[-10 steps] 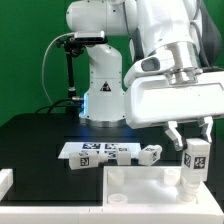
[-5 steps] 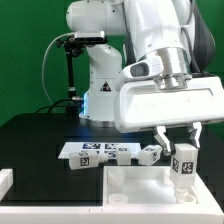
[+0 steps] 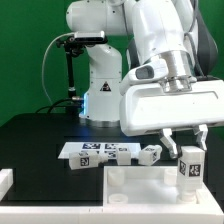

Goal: Assemble one leg

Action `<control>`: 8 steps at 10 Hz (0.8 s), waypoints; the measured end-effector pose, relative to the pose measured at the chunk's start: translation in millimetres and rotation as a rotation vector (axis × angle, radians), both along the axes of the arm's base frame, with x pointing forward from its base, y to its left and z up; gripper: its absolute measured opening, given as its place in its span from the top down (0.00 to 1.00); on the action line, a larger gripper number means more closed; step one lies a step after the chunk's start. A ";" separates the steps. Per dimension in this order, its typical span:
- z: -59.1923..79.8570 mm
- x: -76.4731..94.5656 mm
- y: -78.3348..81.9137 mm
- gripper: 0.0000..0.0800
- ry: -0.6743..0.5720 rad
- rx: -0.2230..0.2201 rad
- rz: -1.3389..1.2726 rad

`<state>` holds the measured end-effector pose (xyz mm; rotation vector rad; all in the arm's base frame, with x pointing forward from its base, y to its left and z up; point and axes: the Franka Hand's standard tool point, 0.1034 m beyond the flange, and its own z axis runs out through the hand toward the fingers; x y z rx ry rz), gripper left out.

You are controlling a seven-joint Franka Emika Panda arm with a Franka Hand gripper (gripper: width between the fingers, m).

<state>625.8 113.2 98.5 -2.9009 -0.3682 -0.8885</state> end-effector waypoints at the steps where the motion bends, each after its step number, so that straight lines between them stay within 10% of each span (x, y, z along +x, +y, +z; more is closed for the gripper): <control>1: 0.1 0.3 0.9 0.64 -0.001 0.000 0.001; 8: -5.2 -6.6 -1.3 0.64 -0.045 -0.012 0.002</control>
Offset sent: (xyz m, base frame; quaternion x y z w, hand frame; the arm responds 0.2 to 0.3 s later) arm -0.0307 0.0060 -0.0088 0.0255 -0.0796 -0.0073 0.9965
